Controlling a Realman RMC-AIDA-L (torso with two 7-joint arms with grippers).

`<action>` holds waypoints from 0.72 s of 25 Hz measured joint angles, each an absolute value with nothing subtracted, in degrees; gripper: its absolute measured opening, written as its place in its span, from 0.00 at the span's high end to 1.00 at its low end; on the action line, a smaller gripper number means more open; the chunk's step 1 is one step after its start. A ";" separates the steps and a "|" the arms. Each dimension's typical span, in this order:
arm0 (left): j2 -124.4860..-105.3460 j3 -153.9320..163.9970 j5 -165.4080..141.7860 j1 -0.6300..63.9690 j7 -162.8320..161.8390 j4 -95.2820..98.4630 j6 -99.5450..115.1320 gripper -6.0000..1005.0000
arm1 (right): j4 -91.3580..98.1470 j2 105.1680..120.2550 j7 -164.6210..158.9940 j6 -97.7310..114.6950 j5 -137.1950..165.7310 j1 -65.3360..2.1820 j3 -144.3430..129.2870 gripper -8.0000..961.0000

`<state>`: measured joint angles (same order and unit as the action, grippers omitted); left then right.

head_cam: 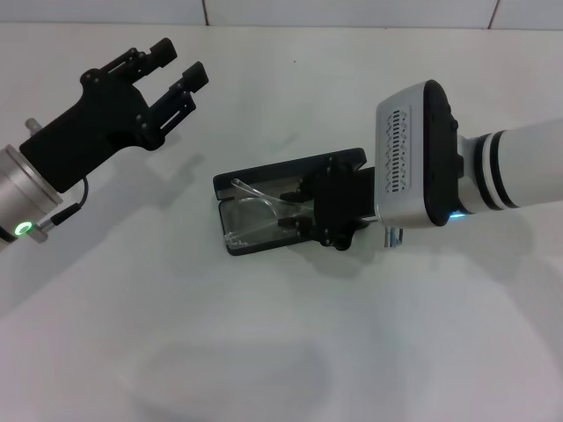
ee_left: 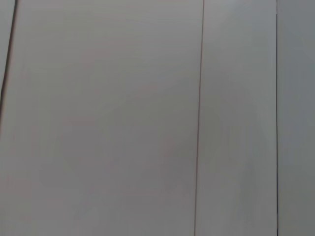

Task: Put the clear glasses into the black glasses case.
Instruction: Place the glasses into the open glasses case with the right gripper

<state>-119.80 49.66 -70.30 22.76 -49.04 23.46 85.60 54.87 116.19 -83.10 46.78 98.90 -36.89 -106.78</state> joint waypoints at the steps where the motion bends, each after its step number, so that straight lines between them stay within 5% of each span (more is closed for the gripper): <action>1: -119.79 49.66 -70.30 22.76 -49.04 23.43 85.60 0.48 | 54.78 116.19 -83.11 46.75 98.90 -36.96 -106.82 0.74; 15: -119.79 49.66 -70.31 22.68 -49.04 22.93 85.66 0.48 | 55.26 115.76 -83.29 46.53 99.36 -36.47 -106.17 0.79; 18: -119.79 49.66 -70.31 22.72 -49.05 22.90 85.68 0.48 | 55.37 115.66 -83.33 46.86 100.22 -36.31 -105.10 0.87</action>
